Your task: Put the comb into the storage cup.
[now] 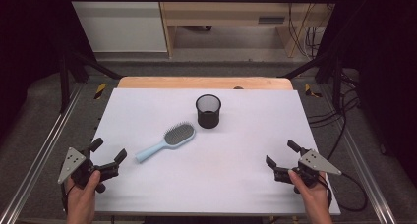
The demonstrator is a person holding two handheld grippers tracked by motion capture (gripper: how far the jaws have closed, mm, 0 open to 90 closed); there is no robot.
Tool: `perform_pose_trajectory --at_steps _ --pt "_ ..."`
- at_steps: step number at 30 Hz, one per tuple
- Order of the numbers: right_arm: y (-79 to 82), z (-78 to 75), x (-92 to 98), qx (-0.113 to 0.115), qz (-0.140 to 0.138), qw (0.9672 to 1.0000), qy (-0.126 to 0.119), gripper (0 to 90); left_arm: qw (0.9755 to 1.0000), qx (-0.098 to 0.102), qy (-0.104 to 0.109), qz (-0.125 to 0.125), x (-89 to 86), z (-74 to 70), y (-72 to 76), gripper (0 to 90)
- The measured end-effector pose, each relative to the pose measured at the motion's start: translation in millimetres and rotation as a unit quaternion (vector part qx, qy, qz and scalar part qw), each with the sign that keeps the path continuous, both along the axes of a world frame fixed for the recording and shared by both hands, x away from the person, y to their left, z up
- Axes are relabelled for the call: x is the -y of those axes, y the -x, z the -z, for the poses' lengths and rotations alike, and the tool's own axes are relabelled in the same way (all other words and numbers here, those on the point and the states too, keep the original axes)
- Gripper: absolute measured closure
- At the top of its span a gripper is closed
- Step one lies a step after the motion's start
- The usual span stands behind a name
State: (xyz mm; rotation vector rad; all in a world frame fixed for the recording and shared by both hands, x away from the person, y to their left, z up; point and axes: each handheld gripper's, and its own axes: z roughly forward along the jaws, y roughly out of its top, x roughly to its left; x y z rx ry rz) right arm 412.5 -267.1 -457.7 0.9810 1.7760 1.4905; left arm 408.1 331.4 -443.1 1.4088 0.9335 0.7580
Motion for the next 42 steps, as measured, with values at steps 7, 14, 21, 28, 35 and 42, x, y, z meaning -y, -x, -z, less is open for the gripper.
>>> perform_pose_trajectory --at_steps 7,14,21,28,35,42 --pt "0.3 0.6 0.9 -0.004 0.003 1.0 -0.001 4.1 0.9998 -0.012 0.014 -0.003 1.4 -0.1 -1.3 1.1" --pt "1.4 0.6 0.5 -0.005 0.005 1.0 -0.001 3.9 0.9996 -0.015 0.022 -0.009 3.8 -3.4 0.1 1.1" --pt "2.1 0.7 0.4 -0.007 0.006 1.0 -0.002 3.9 0.9994 -0.033 0.004 -0.015 16.6 -6.6 -8.0 2.1" --pt "2.2 0.3 0.4 -0.008 0.004 1.0 0.002 4.0 0.9979 -0.059 -0.024 -0.014 32.6 -9.1 -36.1 20.8" --pt "3.5 0.1 3.0 -0.007 0.003 1.0 0.001 4.0 0.9951 -0.086 -0.049 0.004 43.4 -0.6 -59.2 47.8" --pt "3.9 -0.2 3.7 -0.008 0.003 1.0 0.003 4.0 0.9925 -0.107 -0.059 0.01 49.9 7.5 -68.2 70.9"
